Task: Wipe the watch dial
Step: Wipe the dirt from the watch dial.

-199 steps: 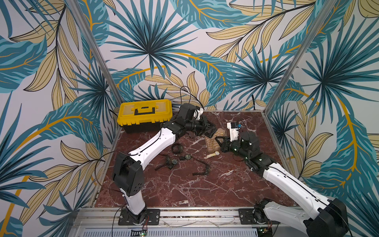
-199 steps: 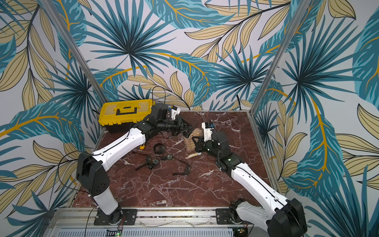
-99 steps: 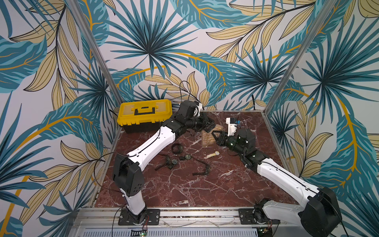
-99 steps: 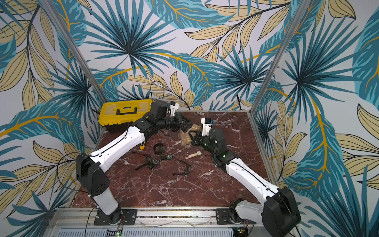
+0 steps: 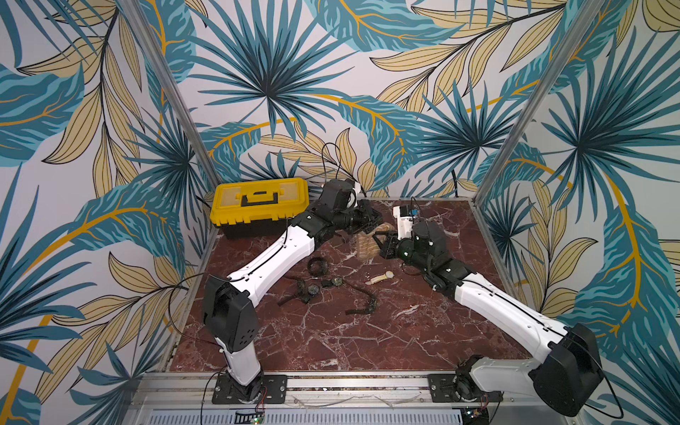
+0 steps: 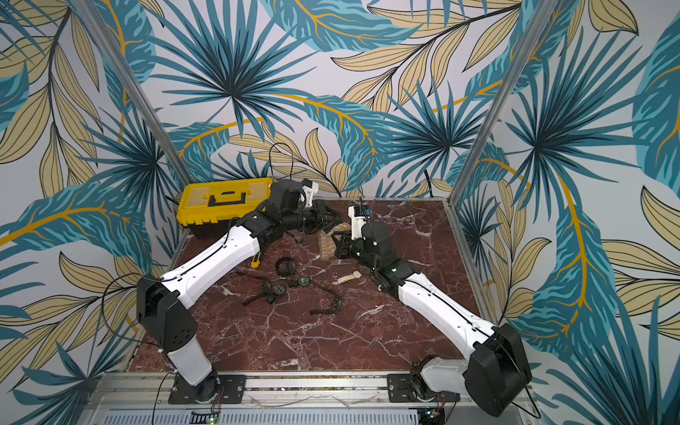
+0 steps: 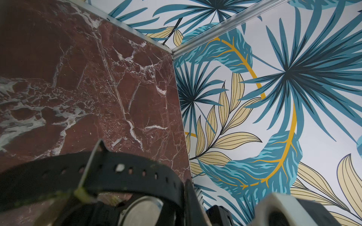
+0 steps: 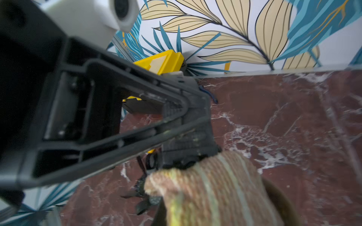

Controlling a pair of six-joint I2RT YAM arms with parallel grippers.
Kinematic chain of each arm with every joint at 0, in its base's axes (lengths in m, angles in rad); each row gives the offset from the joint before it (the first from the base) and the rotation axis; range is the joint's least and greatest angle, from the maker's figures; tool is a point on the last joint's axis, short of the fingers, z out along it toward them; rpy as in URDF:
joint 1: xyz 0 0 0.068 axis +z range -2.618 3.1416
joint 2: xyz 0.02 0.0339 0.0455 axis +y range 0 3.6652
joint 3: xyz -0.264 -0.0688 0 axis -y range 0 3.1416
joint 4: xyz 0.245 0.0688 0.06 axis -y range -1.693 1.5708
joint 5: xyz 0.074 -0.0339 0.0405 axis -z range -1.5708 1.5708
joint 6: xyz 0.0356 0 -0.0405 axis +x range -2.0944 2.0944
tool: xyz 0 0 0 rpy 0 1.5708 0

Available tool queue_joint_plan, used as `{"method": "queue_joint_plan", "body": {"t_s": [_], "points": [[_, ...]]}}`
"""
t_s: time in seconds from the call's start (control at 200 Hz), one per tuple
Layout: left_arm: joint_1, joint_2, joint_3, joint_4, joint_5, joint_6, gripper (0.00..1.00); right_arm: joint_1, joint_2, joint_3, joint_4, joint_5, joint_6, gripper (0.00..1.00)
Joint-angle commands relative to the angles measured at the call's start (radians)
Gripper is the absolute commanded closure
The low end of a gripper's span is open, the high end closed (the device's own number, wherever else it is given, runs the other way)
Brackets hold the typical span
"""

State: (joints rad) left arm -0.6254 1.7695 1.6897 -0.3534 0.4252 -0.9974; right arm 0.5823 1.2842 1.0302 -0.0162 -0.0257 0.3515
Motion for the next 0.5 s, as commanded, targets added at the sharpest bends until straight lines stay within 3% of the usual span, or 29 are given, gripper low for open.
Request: {"method": "queue_joint_plan", "body": {"t_s": [0.0,0.185,0.305,0.496], "points": [[-0.07,0.065,0.016,-0.096,0.136,-0.049,1.0,0.048,-0.045,0.068,0.032,0.119,-0.275,0.98],[-0.071,0.087,0.053,-0.097,0.155,-0.055,1.0,0.075,-0.031,0.069,0.006,0.283,-0.351,0.98],[-0.073,0.081,0.046,-0.096,0.168,-0.045,1.0,0.073,-0.026,0.062,0.044,0.368,-0.289,0.98],[-0.074,0.059,0.026,-0.095,0.181,-0.019,1.0,0.031,-0.018,0.061,0.06,0.283,-0.086,0.98]]}}
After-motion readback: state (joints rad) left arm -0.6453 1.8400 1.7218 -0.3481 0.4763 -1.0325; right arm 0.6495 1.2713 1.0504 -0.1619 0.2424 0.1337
